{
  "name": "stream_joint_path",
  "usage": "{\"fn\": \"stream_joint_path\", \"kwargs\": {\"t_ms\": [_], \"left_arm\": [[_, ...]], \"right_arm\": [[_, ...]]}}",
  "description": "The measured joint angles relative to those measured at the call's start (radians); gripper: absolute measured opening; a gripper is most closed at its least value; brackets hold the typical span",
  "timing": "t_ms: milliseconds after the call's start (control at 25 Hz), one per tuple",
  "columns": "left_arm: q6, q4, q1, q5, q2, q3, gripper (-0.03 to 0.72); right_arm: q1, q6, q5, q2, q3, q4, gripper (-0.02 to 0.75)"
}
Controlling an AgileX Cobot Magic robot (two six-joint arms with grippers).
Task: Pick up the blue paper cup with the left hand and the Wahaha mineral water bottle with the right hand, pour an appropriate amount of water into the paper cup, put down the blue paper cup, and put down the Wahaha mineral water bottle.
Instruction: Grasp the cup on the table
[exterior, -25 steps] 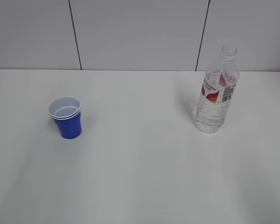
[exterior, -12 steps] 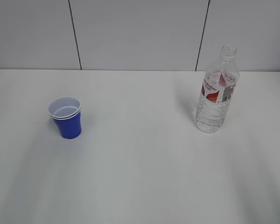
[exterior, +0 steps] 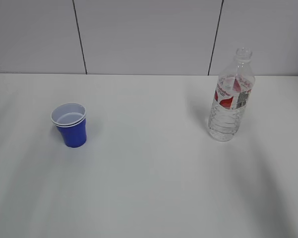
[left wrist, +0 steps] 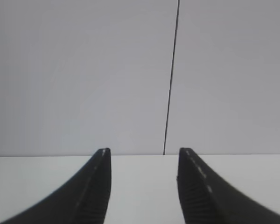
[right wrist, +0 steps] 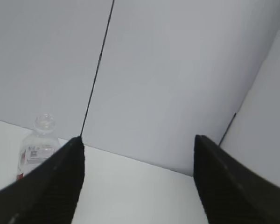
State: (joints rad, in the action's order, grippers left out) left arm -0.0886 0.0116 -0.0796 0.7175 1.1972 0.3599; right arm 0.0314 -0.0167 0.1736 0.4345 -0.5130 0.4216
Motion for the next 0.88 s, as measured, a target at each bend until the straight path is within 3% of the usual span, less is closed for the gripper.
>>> {"fn": "stream_joint_path", "kwargs": {"t_ms": [200, 400, 680, 880], "left_arm": [[-0.06, 0.136, 0.0, 0.154, 0.137, -0.006, 0.354], [-0.084, 0.156, -0.002, 0.243, 0.299, -0.006, 0.354], [-0.088, 0.179, -0.002, 0.402, 0.433, -0.006, 0.354], [-0.088, 0.182, -0.002, 0.42, 0.511, -0.006, 0.354]], "right_arm": [[0.0, 0.0, -0.192, 0.198, 0.0, 0.016, 0.548], [0.0, 0.028, -0.323, 0.366, 0.0, 0.018, 0.548], [0.0, 0.12, -0.358, 0.532, 0.0, 0.027, 0.549], [0.0, 0.143, -0.381, 0.584, 0.0, 0.031, 0.549]]}}
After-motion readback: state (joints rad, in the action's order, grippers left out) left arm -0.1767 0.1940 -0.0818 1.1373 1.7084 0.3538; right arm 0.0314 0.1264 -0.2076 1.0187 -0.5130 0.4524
